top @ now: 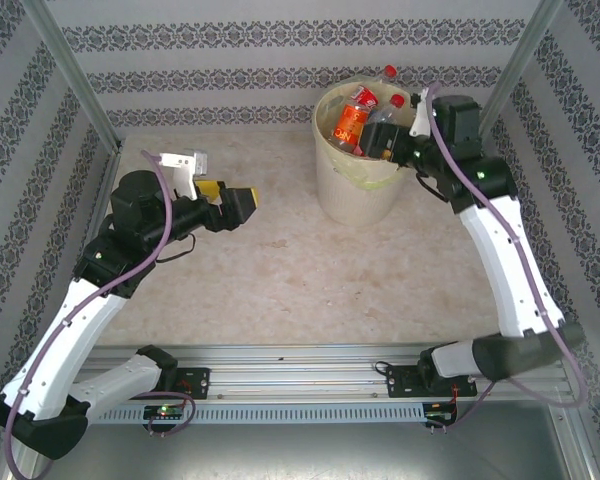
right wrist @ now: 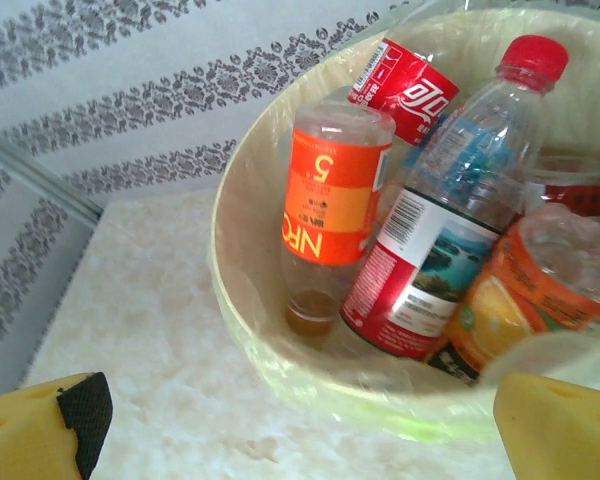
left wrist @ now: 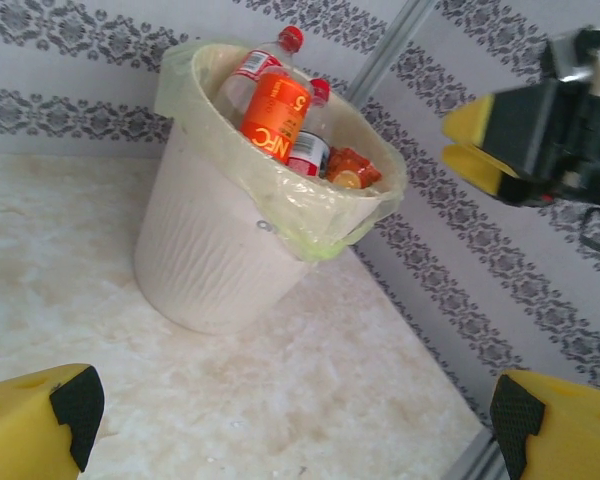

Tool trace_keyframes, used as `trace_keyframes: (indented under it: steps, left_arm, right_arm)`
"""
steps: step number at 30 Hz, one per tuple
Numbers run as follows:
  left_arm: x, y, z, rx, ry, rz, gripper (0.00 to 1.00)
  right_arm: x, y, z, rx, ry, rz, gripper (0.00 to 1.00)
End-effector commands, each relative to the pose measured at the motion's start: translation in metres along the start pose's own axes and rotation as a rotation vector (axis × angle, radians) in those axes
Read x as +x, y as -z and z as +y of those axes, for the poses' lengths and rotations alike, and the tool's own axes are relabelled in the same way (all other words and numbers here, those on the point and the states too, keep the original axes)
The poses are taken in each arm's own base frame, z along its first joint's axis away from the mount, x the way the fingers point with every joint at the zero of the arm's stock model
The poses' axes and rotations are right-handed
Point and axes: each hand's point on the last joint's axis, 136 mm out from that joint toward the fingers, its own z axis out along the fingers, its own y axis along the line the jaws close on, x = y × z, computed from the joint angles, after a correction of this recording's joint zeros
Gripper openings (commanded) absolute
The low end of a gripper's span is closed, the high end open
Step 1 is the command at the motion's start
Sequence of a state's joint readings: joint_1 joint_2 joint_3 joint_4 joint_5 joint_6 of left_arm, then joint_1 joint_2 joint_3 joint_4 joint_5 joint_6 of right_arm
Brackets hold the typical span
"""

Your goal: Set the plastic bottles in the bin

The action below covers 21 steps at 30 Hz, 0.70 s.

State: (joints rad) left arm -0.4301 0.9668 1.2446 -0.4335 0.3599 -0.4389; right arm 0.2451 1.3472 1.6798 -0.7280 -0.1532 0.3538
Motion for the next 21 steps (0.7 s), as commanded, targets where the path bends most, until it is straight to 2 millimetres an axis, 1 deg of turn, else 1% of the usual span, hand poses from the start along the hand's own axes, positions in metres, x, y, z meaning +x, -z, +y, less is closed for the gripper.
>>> trace_keyframes:
  steps: [1,4,6,10,14,15,17,21]
  left_arm:
    - [-0.010,0.014,0.004,-0.056,-0.083,-0.021,1.00]
    - [-0.007,0.013,0.013,-0.102,-0.084,-0.009,1.00]
    - [-0.002,0.012,0.024,-0.154,-0.076,0.002,1.00]
    - [0.013,0.010,0.042,-0.230,-0.081,0.052,1.00]
    - [0.032,0.013,0.071,-0.355,-0.098,0.082,1.00]
    - [0.040,0.014,0.080,-0.388,-0.102,0.091,1.00]
    - [0.054,0.016,0.096,-0.446,-0.114,0.109,1.00]
    - [0.080,0.025,0.132,-0.595,-0.128,0.144,1.00]
  right_arm:
    - [0.000,0.024,-0.008,0.056,0.188,-0.092,0.98]
    - [0.010,0.044,-0.027,0.134,0.199,-0.181,0.98]
    - [0.022,0.054,-0.043,0.193,0.171,-0.201,0.98]
    - [0.050,0.059,-0.071,0.285,0.146,-0.200,0.98]
    - [0.084,0.051,-0.098,0.330,0.137,-0.266,0.98]
    - [0.093,0.049,-0.106,0.353,0.131,-0.273,0.98]
    - [0.113,0.041,-0.124,0.411,0.123,-0.247,0.98]
    - [0.143,0.026,-0.152,0.504,0.132,-0.225,0.98]
